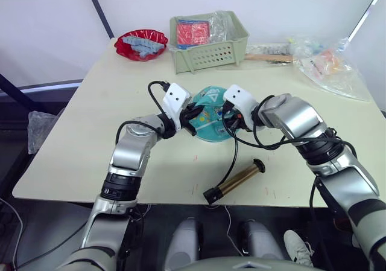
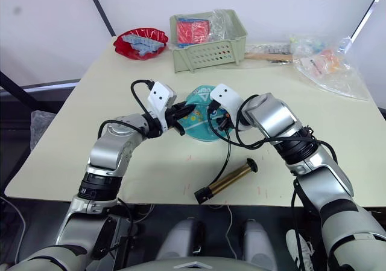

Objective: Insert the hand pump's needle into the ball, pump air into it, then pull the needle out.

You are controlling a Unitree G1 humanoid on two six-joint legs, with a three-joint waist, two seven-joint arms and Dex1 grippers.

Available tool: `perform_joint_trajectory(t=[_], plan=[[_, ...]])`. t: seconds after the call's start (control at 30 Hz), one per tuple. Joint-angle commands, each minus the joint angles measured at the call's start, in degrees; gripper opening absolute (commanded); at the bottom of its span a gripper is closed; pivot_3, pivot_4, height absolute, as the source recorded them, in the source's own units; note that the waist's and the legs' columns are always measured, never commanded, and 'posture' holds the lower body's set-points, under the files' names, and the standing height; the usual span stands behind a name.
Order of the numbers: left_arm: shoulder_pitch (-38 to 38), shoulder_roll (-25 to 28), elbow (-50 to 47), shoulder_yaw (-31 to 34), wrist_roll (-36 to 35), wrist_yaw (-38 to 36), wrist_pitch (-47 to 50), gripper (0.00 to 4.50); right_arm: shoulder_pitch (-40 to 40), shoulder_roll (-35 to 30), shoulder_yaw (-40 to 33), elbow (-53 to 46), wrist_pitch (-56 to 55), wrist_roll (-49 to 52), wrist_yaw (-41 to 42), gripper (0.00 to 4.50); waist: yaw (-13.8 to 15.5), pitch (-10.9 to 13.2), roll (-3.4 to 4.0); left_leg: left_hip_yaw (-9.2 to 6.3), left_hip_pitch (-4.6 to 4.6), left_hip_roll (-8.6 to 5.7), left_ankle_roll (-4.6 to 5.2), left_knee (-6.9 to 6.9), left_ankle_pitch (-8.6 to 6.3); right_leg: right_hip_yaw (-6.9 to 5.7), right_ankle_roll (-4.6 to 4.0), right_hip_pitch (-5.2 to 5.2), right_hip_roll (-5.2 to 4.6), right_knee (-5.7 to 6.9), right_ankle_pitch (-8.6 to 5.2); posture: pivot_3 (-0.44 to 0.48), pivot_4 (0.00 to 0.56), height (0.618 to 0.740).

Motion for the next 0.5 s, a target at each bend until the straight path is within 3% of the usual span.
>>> perform_joint_trajectory(t=[0.03, 0.5], plan=[[1.26, -2.16, -0.02, -3.60, -1.33, -1.54, 1.57, 0.01, -1.40, 2.64, 2.22, 1.64, -0.58, -0.66, -0.22, 0.38, -0.08, 0.00, 0.01, 0.00, 0.00, 0.00, 0.00, 0.00, 0.00, 0.00, -0.01, 0.00, 0.00, 0.00, 0.00, 0.000, 0.150, 0.738], [2.66, -3.34, -1.21, -5.03, -2.01, -3.62, 2.60, 0.01, -3.61, 7.91, 4.03, 5.48, -2.39, -2.63, 1.62, 0.38, -1.26, -0.29, 0.15, -0.05, 0.08, 0.05, 0.00, -0.09, 0.00, -0.09, -0.12, 0.01, -0.01, 0.01, -0.07, 0.000, 0.150, 0.738]])
